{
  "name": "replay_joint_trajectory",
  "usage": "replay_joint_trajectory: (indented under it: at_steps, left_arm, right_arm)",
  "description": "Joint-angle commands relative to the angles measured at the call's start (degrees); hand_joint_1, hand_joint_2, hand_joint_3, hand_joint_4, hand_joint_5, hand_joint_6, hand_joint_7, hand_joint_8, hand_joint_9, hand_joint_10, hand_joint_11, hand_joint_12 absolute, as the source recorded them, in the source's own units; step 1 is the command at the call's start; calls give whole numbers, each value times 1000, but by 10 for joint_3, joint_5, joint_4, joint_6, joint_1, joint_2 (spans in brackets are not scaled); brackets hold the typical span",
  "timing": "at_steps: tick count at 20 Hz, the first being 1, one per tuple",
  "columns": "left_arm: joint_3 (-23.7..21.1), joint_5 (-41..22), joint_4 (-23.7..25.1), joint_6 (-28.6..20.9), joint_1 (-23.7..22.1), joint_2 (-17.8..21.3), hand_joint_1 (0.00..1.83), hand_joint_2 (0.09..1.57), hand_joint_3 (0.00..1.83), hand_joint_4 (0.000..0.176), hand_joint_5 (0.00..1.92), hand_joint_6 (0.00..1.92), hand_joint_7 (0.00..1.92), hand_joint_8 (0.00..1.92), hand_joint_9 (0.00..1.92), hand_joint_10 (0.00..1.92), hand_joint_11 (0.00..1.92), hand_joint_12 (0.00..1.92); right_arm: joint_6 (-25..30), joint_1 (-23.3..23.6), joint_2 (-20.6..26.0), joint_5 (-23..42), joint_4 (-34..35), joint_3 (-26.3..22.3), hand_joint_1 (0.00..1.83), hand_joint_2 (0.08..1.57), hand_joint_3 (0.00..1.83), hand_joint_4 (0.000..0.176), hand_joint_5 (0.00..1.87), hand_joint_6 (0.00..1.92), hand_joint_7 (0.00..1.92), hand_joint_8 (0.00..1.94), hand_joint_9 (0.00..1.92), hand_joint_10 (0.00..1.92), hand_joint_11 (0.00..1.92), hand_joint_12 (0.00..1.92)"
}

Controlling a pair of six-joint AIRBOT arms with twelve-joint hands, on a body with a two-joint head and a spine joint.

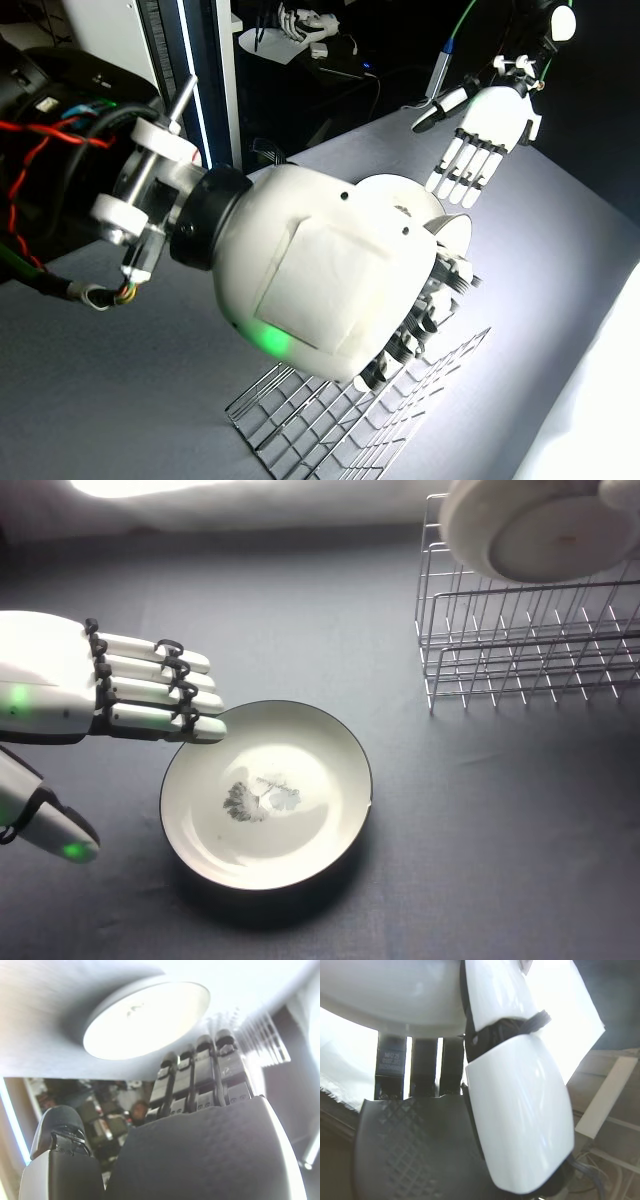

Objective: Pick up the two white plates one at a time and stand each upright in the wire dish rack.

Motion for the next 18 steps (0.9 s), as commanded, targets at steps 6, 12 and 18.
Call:
replay_joint_trajectory:
  at_steps: [6,12,18]
  left_arm:
    - [5,-25,-44,-1,6,-1,0,1075,8,0,0,0,0,0,0,0,0,0]
    - [7,-10,-39,-1,26,-9,0,1066,3,0,0,0,0,0,0,0,0,0]
    - [9,5,-31,-1,46,-17,0,1065,2,0,0,0,0,0,0,0,0,0]
  right_arm:
    - [9,-24,6,94,11,21,1500,1049,0,0,1033,836,1081,735,1072,748,952,1357]
    - [7,-67,4,109,11,37,1495,1078,0,0,958,957,1033,848,993,855,885,1456]
    - [4,-108,-7,124,11,60,1495,1067,0,0,1021,889,1058,765,1005,823,896,1437]
